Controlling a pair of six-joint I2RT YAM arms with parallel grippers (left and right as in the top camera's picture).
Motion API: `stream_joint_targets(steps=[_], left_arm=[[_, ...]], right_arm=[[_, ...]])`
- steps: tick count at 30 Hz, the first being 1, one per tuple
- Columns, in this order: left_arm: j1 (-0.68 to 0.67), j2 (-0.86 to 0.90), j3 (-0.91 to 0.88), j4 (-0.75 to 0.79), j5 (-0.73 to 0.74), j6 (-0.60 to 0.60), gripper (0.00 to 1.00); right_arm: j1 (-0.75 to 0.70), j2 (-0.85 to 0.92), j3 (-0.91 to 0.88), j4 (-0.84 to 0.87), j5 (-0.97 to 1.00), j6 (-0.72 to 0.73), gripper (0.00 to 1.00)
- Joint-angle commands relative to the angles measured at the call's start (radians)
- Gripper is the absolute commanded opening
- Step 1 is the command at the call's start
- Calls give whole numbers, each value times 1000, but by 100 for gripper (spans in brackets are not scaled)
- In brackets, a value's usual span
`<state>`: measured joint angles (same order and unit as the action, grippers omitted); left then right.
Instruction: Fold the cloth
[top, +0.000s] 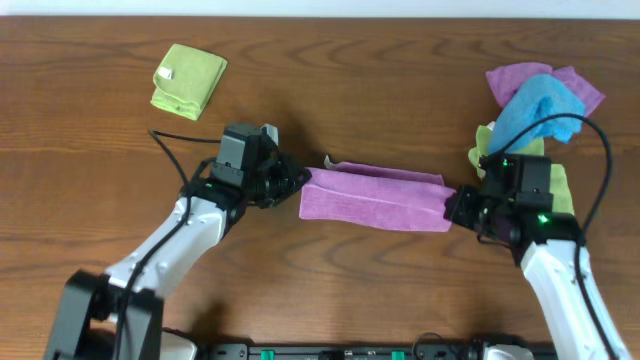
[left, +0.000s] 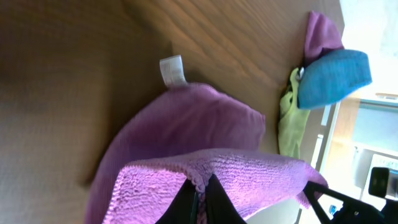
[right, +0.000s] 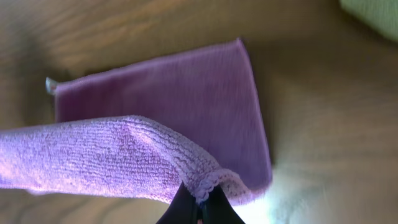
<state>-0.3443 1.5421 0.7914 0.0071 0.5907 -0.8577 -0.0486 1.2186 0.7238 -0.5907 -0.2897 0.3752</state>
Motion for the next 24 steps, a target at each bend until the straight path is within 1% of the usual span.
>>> stream_joint_targets(steps=[1, 10, 14, 21, 22, 23, 24], left_arm=[[3, 52, 10, 40, -54, -19, 6], [2, 154, 10, 167, -99, -38, 6], [2, 193, 10, 200, -109, -41, 6], [2, 249, 10, 204, -108, -41, 6], [2, 251, 10, 204, -108, -41, 6], [2, 253, 10, 203, -108, -40, 6], [2, 253, 10, 203, -107, -40, 6]], right_arm=[[-6, 66, 14, 44, 55, 2, 1], [-6, 222, 14, 186, 97, -17, 1], [-4, 251, 14, 221, 109, -17, 1], [-4, 257, 14, 226, 159, -17, 2], [-4, 257, 14, 224, 159, -17, 6], [-4, 257, 14, 222, 159, -17, 16], [-4, 257, 14, 220, 160, -17, 30]])
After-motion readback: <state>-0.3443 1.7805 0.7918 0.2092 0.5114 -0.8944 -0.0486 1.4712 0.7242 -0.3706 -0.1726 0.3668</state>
